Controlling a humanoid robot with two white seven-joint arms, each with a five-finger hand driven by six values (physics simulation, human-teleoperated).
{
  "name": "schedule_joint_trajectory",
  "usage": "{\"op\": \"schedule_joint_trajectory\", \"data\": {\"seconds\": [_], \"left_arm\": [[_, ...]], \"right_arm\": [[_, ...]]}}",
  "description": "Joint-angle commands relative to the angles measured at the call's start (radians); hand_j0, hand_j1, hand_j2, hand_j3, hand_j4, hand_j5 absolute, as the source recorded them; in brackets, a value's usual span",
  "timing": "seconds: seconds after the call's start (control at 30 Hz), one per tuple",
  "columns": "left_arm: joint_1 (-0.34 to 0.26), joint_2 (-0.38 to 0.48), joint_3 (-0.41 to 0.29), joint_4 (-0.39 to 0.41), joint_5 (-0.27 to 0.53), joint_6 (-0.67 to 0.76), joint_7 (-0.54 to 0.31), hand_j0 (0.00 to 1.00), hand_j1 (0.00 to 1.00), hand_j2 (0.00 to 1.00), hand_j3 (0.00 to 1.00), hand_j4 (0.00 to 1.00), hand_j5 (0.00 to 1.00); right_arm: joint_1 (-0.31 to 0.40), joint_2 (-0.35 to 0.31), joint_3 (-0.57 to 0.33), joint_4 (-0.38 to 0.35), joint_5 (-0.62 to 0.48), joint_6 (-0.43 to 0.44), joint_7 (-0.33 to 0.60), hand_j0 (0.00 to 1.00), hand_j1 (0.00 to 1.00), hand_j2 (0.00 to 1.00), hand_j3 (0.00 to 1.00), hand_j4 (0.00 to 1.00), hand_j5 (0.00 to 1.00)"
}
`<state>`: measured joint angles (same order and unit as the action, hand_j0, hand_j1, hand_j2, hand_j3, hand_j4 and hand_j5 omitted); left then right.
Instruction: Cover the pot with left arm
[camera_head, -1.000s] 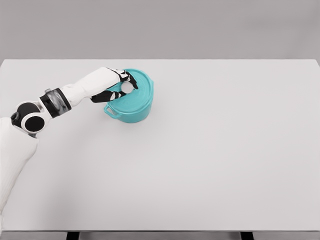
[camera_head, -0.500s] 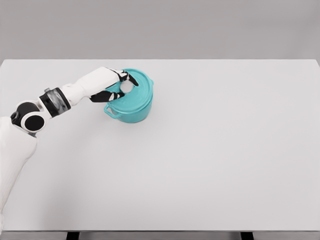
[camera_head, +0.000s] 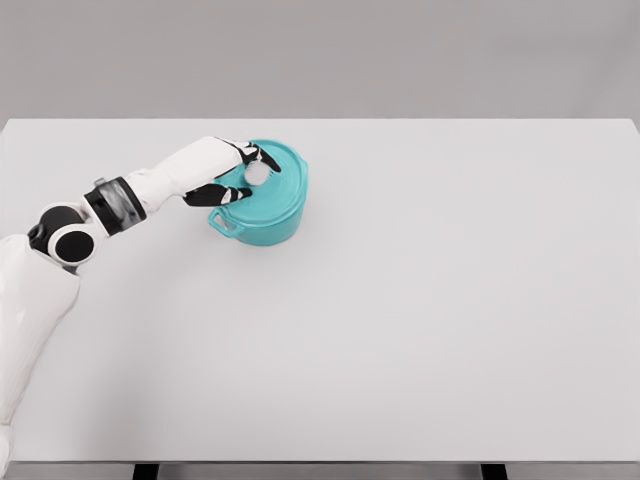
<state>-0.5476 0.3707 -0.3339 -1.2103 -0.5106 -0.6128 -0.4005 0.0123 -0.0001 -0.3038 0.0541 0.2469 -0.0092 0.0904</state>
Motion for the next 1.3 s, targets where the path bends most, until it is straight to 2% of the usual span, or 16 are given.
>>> {"op": "schedule_joint_trajectory", "data": {"seconds": [0.0,0.27,0.57,0.63,0.7,1.27], "left_arm": [[0.000,-0.001,0.001,0.001,0.007,0.002,0.000,0.69,0.69,0.69,0.69,0.69,0.69],[0.000,-0.001,0.003,0.003,0.007,0.002,0.000,0.69,0.69,0.69,0.69,0.69,0.69],[0.000,-0.001,0.006,0.000,0.011,0.002,0.002,0.55,0.55,0.55,0.55,0.55,0.55],[0.000,-0.001,0.006,0.000,0.012,0.002,0.002,0.58,0.58,0.58,0.58,0.58,0.58],[0.000,-0.001,0.006,0.000,0.011,0.002,0.000,0.68,0.68,0.68,0.68,0.68,0.68],[0.000,-0.001,0.006,0.001,0.009,0.002,0.000,0.76,0.76,0.76,0.76,0.76,0.76]], "right_arm": [[0.000,0.000,0.000,0.001,0.000,0.000,0.000,1.00,1.00,1.00,1.00,1.00,1.00],[0.000,0.000,0.000,0.000,0.000,0.000,0.000,1.00,1.00,1.00,1.00,1.00,1.00],[0.000,0.000,0.000,0.000,0.000,0.000,0.000,1.00,1.00,1.00,1.00,1.00,1.00],[0.000,0.000,0.000,0.000,0.000,0.000,0.000,1.00,1.00,1.00,1.00,1.00,1.00],[0.000,0.000,0.000,0.001,0.000,0.000,0.000,1.00,1.00,1.00,1.00,1.00,1.00],[0.000,0.000,0.000,0.001,0.000,0.000,0.000,1.00,1.00,1.00,1.00,1.00,1.00]]}}
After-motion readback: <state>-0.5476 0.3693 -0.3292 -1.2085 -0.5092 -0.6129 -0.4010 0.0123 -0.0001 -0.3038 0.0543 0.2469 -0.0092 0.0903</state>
